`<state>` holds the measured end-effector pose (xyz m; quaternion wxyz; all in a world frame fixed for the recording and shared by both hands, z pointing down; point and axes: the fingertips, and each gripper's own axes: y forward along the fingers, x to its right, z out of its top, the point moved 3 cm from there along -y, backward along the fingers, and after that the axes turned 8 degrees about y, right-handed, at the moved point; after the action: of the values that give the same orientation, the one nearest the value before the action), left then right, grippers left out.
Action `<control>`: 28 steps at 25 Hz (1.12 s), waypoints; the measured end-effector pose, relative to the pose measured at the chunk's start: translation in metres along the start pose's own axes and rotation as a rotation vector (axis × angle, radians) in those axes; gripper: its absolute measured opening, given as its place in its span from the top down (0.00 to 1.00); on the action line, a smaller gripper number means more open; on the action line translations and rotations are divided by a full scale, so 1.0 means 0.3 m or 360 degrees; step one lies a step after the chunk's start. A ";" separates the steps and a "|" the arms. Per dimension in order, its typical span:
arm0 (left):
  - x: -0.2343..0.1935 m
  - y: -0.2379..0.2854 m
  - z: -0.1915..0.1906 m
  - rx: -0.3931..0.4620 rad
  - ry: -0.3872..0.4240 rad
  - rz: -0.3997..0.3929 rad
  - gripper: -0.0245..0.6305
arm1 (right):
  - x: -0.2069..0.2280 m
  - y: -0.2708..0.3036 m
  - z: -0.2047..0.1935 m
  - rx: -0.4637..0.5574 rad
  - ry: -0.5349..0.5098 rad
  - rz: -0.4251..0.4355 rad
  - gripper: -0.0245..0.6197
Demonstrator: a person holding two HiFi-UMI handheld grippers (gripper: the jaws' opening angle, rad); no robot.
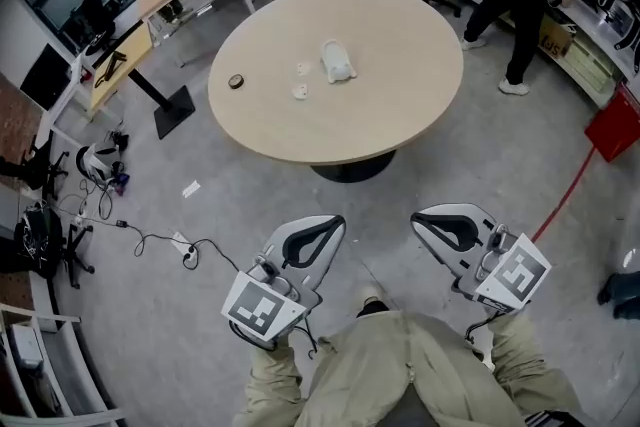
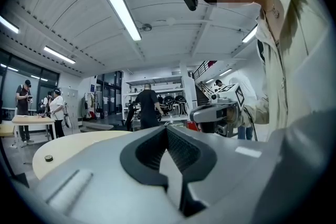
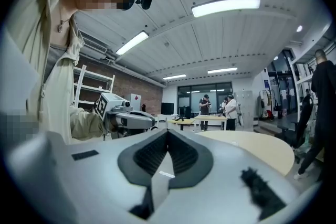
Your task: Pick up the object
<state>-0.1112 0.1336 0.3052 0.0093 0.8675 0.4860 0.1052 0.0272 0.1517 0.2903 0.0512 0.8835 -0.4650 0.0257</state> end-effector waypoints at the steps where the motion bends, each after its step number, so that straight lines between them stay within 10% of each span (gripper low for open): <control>1: -0.031 0.013 -0.009 0.0002 0.0004 -0.0007 0.95 | 0.024 0.026 -0.002 0.0003 0.0002 -0.0008 0.96; 28: -0.590 0.551 -0.193 -0.0161 -0.0192 0.0013 0.95 | 0.755 0.440 -0.039 -0.0157 0.0159 0.0156 0.96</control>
<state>-0.0726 -0.1081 0.3507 0.0821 0.8727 0.4750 0.0772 0.0468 -0.1067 0.3319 0.1165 0.8536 -0.5053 0.0492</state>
